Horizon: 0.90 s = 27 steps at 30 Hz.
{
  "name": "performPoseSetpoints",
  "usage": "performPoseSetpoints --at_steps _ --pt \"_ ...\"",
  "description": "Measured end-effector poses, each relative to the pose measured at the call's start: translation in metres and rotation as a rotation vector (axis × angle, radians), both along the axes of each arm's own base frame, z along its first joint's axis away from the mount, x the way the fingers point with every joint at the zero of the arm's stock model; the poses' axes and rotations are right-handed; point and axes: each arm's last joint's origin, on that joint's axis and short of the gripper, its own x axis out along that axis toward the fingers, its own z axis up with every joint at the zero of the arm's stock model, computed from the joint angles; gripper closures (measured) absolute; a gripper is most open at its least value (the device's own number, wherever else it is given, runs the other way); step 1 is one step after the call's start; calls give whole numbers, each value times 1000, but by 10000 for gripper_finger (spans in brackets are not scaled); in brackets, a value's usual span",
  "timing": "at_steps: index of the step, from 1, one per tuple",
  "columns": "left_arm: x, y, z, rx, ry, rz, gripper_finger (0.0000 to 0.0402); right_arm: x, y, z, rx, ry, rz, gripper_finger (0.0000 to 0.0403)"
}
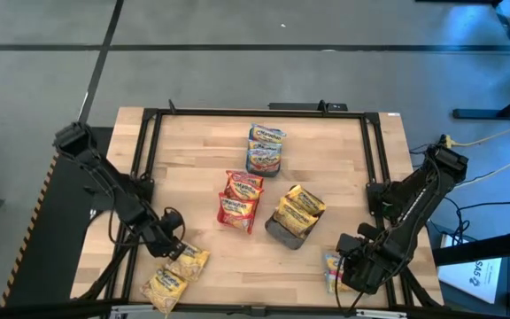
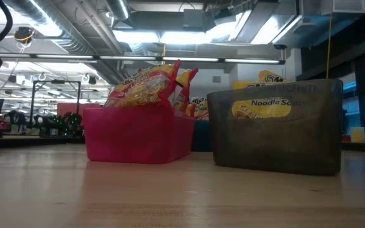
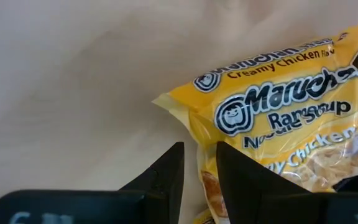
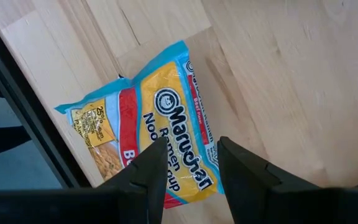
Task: Sort Maruchan noodles
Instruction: Put the yellow bag into the black bin
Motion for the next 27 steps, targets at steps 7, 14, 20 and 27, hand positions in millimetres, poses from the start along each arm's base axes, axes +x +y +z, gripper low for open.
performPoseSetpoints --at_steps 7,14,20,27 --pt "10 -10 -6 -25 -70 -70 313 0 0 0 0 1 0 265" --pt "10 -11 -7 -36 -51 -78 368 0 0 0 0 1 1 265" --pt "13 -10 -6 8 -113 -66 400 0 0 0 -6 -8 0 265" --pt "21 -1 29 52 -350 -30 401 0 -1 0 -26 -24 0 265"
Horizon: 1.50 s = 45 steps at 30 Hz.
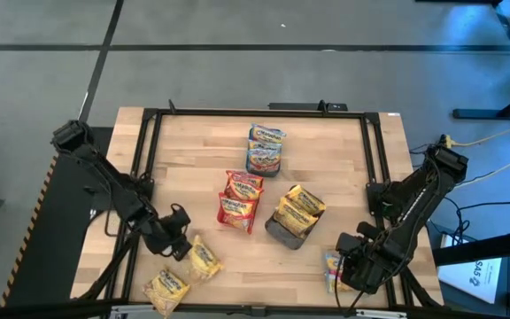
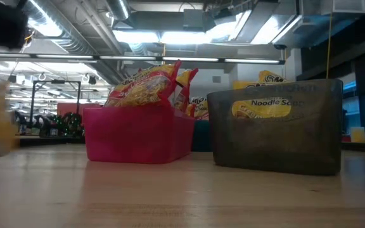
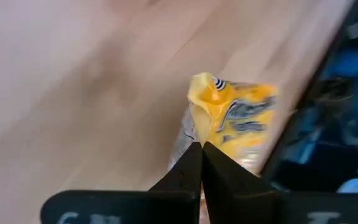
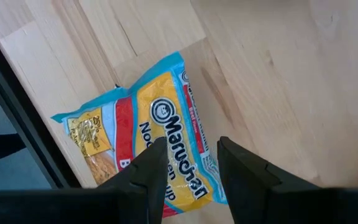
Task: Sort Maruchan noodles
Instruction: Put the yellow bag into the black bin
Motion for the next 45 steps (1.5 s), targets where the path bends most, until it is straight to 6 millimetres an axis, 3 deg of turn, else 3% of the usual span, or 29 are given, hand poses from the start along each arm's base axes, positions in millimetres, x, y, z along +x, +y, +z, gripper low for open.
performPoseSetpoints --at_steps 6,17,21,31,38,45 --pt "15 8 41 62 -193 -26 401 1 -1 0 -31 -33 24 265" --pt "65 36 133 260 -498 -142 401 1 -1 0 -44 -50 24 265" --pt "86 53 149 339 -513 -185 401 1 -1 0 -43 -50 21 265" --pt "165 83 145 373 -483 -351 401 1 -1 0 -31 -37 16 265" --pt "213 90 153 374 -546 -460 401 1 -1 0 -20 -21 18 265" --pt "249 90 130 318 -510 -531 401 0 0 0 -15 -14 19 265"
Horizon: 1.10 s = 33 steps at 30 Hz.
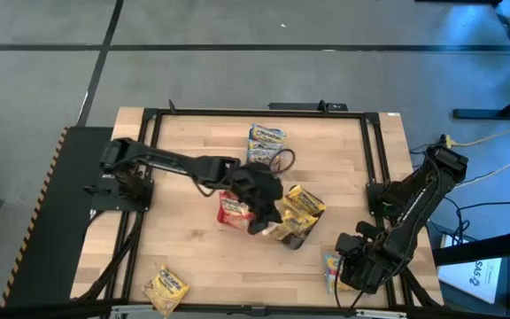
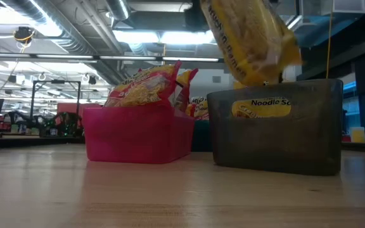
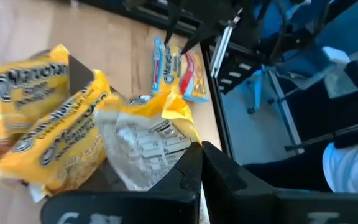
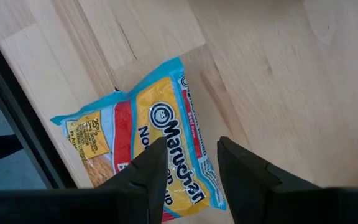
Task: Sort Maruchan noodles
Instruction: Put the yellow bag into the black bin
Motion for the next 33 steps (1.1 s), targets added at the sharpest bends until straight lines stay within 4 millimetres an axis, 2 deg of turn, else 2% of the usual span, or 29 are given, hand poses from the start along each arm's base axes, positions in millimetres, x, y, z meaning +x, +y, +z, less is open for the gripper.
performPoseSetpoints --at_steps 4,9,14,20,23,33 --pt "17 -1 -8 -17 2 -26 401 0 0 0 0 0 0 265" --pt "30 -1 0 -13 -54 -64 401 0 0 0 0 0 0 265" --pt "29 3 -2 30 -27 -60 402 0 0 0 1 0 0 265" --pt "24 9 -23 140 83 49 397 -1 1 0 22 30 5 265" --pt "23 12 -31 140 97 61 385 -1 1 0 26 33 5 265" --pt "24 11 -28 104 76 39 344 -1 1 0 24 32 5 265"
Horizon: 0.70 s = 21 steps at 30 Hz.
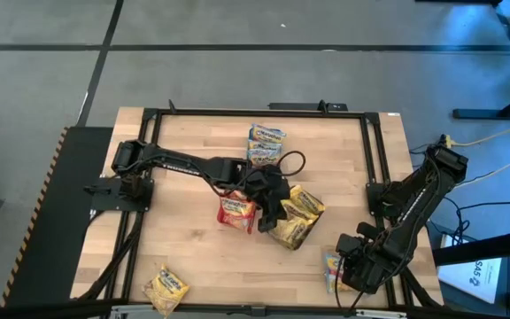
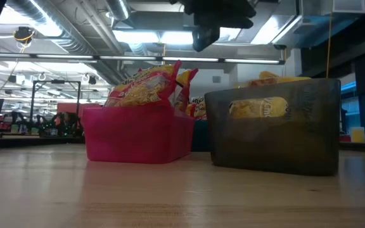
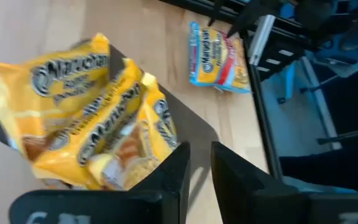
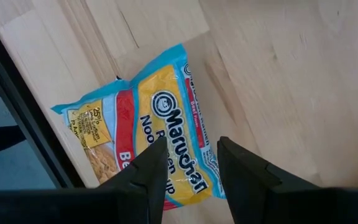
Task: Sort Maruchan noodles
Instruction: Put the yellow bag into the black bin
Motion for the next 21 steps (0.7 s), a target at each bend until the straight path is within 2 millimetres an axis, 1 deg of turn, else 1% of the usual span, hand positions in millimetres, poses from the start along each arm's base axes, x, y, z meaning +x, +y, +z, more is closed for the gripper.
performPoseSetpoints --at_steps 4,6,8,11,13,15,17,21 --pt "-7 -1 1 -48 65 -22 342 1 0 0 -11 -33 -5 265" --pt "-16 0 -5 -42 188 -23 341 2 0 0 -12 -43 -6 265" --pt "-32 -2 -14 -14 366 -30 341 2 1 0 -10 -43 -6 265" --pt "-59 -11 -25 89 647 -28 341 2 1 0 -9 -44 -6 265" --pt "-76 -22 -28 160 788 -46 341 2 1 0 -9 -45 -6 265" --pt "-93 -35 -25 241 886 -74 341 2 1 0 -12 -50 -6 265" --pt "-109 -51 -20 297 894 -89 341 3 1 1 -15 -64 -8 265" --pt "-143 -79 -9 318 802 -60 341 4 1 1 -24 -96 -20 265"
